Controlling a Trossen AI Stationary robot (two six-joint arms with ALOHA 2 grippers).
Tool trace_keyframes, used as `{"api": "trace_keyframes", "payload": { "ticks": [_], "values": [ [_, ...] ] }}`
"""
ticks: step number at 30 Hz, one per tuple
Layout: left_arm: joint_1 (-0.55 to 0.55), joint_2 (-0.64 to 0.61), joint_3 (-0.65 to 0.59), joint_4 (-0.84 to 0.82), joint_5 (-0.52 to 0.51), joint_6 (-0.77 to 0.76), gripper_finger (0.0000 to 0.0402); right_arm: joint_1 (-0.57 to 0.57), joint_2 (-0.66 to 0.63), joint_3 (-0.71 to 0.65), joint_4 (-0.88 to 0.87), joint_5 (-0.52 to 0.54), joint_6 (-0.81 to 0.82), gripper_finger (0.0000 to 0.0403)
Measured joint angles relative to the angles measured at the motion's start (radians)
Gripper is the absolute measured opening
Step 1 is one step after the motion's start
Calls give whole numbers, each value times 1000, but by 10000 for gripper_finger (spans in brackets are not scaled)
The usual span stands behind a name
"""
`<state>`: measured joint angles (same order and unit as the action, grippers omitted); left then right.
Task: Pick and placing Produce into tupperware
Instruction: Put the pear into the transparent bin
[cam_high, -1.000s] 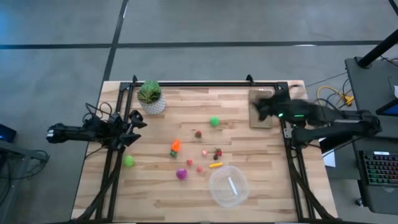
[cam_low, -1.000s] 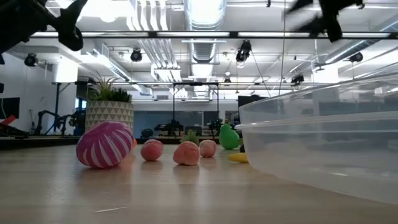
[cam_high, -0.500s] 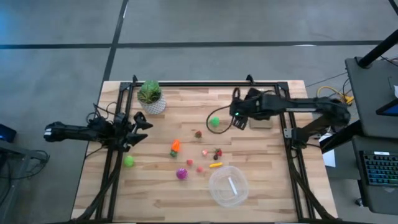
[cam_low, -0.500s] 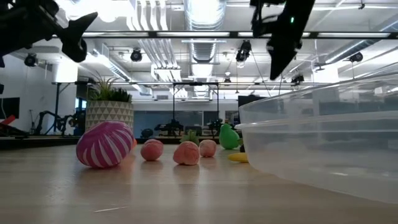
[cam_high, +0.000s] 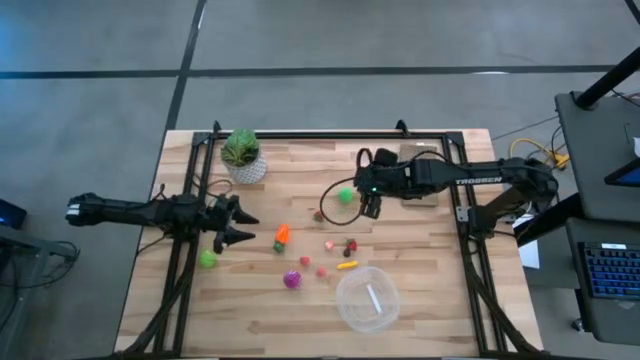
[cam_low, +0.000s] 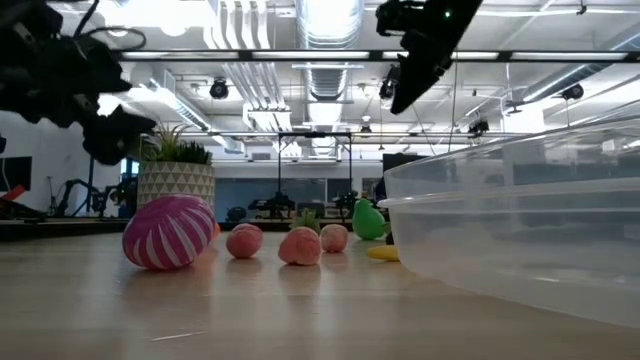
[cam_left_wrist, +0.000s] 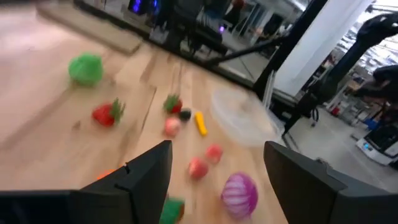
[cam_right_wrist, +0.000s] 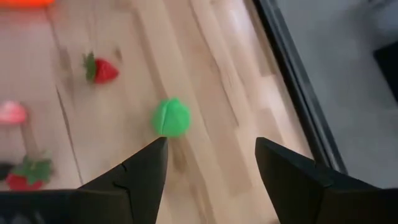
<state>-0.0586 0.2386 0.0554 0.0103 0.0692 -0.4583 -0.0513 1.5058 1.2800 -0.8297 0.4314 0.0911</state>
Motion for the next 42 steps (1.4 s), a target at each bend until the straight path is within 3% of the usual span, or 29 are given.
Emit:
{"api": "trace_keyframes", "payload": {
  "ticks": [5,9,14,16,23,27,37,42],
  "values": [
    [0,1,11,-4,3,-48,240,-1,46,78,-183,115,388,235],
    [0,3,-8,-8,9,-92,240,21,81,74,-112,87,437,235],
    [0,2,-15,-6,15,-112,240,-21,168,40,-101,-249,331,235],
    [0,3,-12,-5,16,-111,240,-50,224,35,-125,-326,231,235],
    [0,-2,-9,9,19,-113,240,-100,289,90,-104,-323,36,235],
    [0,3,-10,7,24,-112,240,-108,275,105,-40,-329,10,241],
    [0,3,-15,1,24,-108,240,-120,307,103,22,-352,-123,315],
    [0,1,-15,2,24,-108,240,-129,358,104,96,-324,-146,324]
  ]
}}
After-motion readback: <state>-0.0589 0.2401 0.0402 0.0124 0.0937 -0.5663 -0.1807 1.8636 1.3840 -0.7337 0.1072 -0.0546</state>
